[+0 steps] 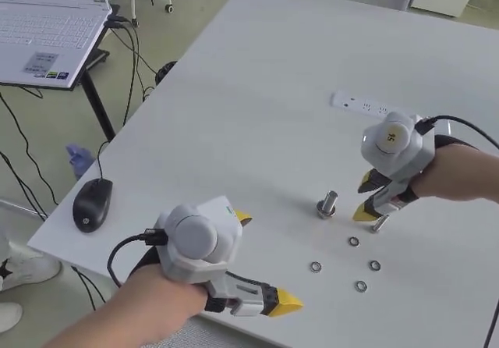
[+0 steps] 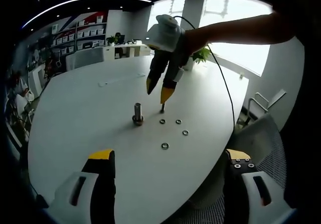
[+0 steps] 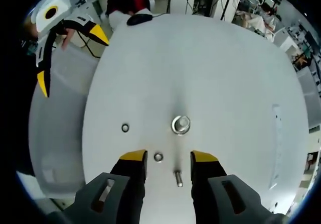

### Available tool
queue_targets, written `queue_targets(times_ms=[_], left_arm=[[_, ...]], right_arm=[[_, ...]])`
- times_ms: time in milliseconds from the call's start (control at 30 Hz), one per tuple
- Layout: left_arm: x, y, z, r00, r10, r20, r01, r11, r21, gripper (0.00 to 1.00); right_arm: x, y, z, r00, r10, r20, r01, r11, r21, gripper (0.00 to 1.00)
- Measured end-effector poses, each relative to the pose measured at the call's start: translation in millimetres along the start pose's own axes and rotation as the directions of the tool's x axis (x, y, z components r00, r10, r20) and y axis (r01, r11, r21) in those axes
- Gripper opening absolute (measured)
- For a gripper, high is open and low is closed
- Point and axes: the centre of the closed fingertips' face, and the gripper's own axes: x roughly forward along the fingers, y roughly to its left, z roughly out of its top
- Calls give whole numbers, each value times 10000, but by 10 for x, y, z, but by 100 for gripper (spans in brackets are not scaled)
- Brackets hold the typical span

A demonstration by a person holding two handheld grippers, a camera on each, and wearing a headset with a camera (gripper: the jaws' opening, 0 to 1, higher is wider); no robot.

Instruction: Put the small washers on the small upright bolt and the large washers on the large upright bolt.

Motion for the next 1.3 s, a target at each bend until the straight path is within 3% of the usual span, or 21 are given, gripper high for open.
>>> queue_targets(times_ms=[133, 200, 400, 567, 767, 900, 1033, 1300], left_arm=[[3, -12, -19, 10000, -33, 2, 33, 9999, -105, 89], [1, -26, 13, 9997, -96, 210, 103, 9993, -368, 90], [12, -10, 19, 9999, -88, 131, 90, 9997, -216, 90], [32, -10, 17, 9999, -150, 33, 150, 9998, -134, 89], [61, -26, -22, 9994, -315, -163, 313, 9994, -139, 88], [50, -44, 20, 9994, -354, 7, 354, 9993, -107, 86], [44, -36, 9, 9994, -328, -80, 328, 9994, -83, 86], [48, -12, 15, 9995, -296, -71, 295, 9995, -80, 85]], right_arm=[[27, 90, -30, 10000, 3, 45, -3, 10000, -24, 36], [47, 128, -65, 10000, -21, -9, 21, 9999, -133, 36], [148, 198, -165, 9999, 120, -33, -120, 9999, -4, 36], [221, 208, -210, 10000, 48, 53, -49, 9999, 125, 35], [412, 176, -364, 9997, 63, -218, -69, 9996, -278, 33], [468, 155, -373, 9998, 129, -147, -131, 9999, -106, 33], [511, 143, -367, 10000, 4, -39, -4, 9999, -160, 33], [642, 178, -399, 9995, 88, -299, -95, 9997, -237, 32]])
